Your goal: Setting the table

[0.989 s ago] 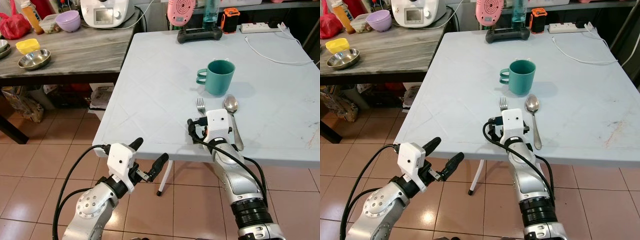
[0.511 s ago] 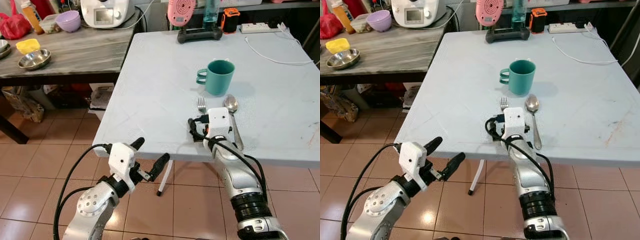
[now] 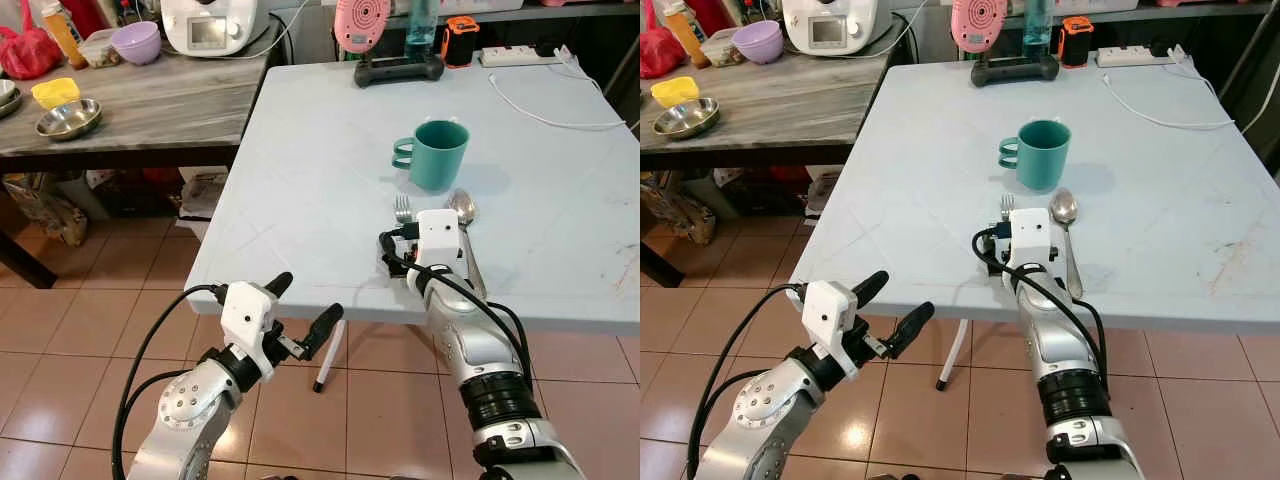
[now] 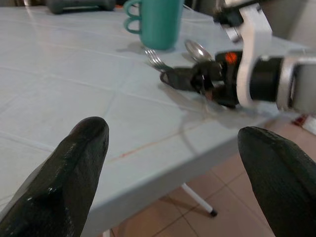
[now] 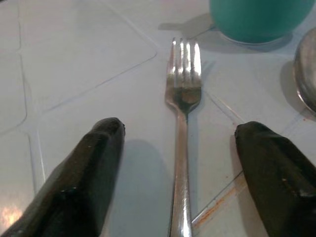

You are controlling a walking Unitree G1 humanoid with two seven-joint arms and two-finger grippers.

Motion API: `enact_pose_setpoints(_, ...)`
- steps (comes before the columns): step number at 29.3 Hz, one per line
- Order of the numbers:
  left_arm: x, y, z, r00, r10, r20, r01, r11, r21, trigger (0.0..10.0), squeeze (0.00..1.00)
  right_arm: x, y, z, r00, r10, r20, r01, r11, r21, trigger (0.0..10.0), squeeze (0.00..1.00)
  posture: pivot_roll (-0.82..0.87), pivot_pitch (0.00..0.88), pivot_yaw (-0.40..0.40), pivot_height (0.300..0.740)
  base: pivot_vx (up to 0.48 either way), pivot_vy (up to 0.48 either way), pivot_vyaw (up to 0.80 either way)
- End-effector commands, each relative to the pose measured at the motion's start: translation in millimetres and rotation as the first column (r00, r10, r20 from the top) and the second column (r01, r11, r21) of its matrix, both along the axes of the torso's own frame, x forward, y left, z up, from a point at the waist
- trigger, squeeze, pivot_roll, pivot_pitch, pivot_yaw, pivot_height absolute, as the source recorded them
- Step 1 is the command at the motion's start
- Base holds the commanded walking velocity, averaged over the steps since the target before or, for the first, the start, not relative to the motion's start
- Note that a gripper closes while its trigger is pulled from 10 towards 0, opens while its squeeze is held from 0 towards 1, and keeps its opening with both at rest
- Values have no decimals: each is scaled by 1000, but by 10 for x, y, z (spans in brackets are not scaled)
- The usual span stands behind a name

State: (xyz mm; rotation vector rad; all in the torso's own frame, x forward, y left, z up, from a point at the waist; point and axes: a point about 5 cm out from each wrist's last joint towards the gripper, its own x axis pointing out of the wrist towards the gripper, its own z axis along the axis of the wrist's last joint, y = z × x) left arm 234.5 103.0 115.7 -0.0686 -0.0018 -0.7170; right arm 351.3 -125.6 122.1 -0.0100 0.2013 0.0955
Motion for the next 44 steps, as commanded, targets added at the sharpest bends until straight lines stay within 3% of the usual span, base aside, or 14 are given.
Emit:
enact_pose_setpoints(1, -18, 27, -25, 1000, -21, -6, 21, 1000, 17, 10000, 0, -4, 71, -70, 999, 15, -48, -14, 1000, 20, 0, 0, -120, 108, 95, 740, 0, 0, 0)
enact_pose_setpoints(17, 4, 55, -21, 999, -37, 6, 37, 998, 43, 10000, 0, -57, 25, -238, 988, -9, -154, 13, 1000, 26, 0, 0, -128, 103, 100, 740, 0, 0, 0)
enact_pose_setpoints(44, 2, 11, -27, 998, -57, 2, 57, 998, 41, 10000, 0, -90, 18, -325, 979, 14, -202, -13, 1000, 6, 0, 0, -133, 98, 99, 740, 0, 0, 0)
